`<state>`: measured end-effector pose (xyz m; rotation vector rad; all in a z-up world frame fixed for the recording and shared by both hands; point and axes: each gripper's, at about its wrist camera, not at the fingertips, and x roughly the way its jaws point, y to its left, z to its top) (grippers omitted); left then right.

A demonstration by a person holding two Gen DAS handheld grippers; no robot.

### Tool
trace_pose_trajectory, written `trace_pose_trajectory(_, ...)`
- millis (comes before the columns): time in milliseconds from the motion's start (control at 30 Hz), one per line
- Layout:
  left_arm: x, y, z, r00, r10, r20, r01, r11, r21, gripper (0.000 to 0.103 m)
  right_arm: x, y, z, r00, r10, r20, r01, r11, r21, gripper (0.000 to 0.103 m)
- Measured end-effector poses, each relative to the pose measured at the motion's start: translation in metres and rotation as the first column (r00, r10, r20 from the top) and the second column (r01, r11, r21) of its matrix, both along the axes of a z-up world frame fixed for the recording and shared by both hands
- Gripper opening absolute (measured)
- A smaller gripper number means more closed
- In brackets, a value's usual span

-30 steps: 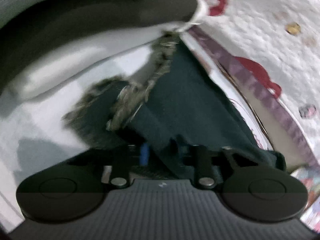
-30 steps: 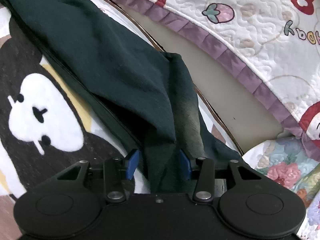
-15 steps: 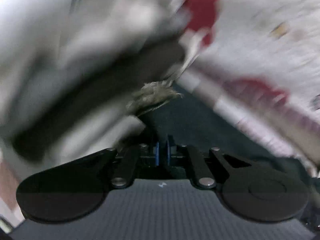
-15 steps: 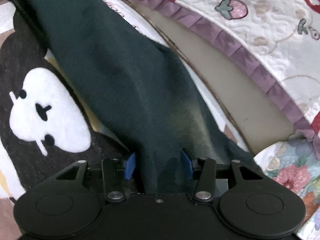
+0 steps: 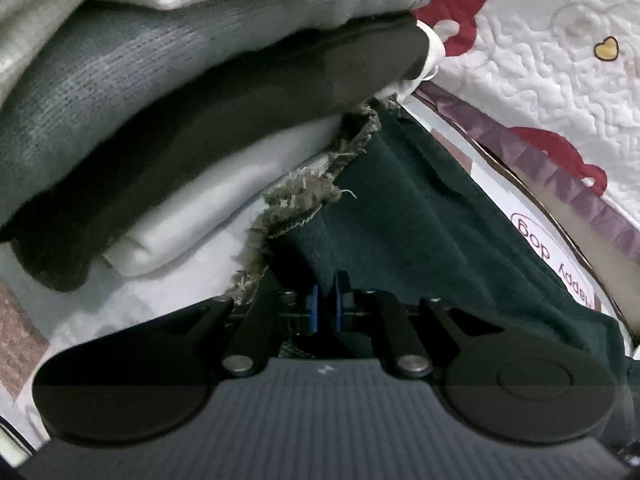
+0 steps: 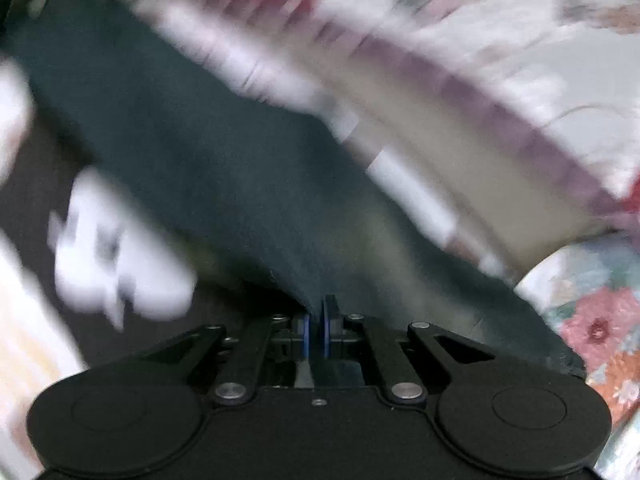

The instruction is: Fold clothes

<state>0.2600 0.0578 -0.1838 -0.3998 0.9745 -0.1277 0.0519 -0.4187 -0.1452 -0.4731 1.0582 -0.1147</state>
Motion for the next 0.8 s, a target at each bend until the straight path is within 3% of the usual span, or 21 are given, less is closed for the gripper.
trace_pose_trajectory(100, -0.003, 0.004, 0.008, 1.0, -0.007, 0.002, 0.007, 1.0, 0.005, 0.009, -0.01, -0.011, -0.008, 0.999, -0.04, -0.009, 0.041, 0.998, 0.057, 0.006)
trace_pose_trajectory(200, -0.013, 0.001, 0.035, 0.994, -0.023, 0.104, 0.018, 0.998, 0.056, 0.013, -0.024, -0.027, 0.009, 0.997, -0.059, 0.058, 0.045, 0.977, 0.209, 0.018)
trace_pose_trajectory(267, -0.02, -0.001, 0.055, 0.983, -0.038, 0.178, 0.021, 0.995, 0.095, 0.02, -0.031, -0.036, 0.026, 0.992, -0.063, 0.11, 0.026, 0.951, 0.307, 0.032)
trace_pose_trajectory(367, -0.03, -0.013, 0.075, 0.957, -0.093, 0.276, 0.063, 0.991, 0.117, 0.03, -0.032, -0.048, 0.051, 0.973, -0.136, 0.187, 0.046, 0.906, 0.421, 0.035)
trace_pose_trajectory(467, -0.027, -0.049, 0.053, 0.944, -0.201, 0.262, 0.183, 0.979, 0.091, 0.031, -0.016, -0.056, 0.061, 0.953, -0.211, 0.215, 0.075, 0.858, 0.507, 0.036)
trace_pose_trajectory(567, -0.021, -0.084, 0.027, 0.925, -0.299, 0.236, 0.29, 0.954, 0.07, 0.031, 0.01, -0.045, 0.049, 0.955, -0.226, 0.194, 0.083, 0.828, 0.555, 0.036)
trace_pose_trajectory(700, -0.011, -0.117, -0.002, 0.91, -0.365, 0.197, 0.354, 0.931, 0.092, 0.031, 0.066, 0.004, 0.045, 0.974, -0.117, 0.195, -0.012, 0.83, 0.558, 0.038)
trace_pose_trajectory(800, -0.011, -0.122, -0.012, 0.914, -0.38, 0.141, 0.37, 0.924, 0.094, 0.031, 0.106, 0.044, 0.057, 0.976, -0.028, 0.215, -0.105, 0.804, 0.586, 0.055)
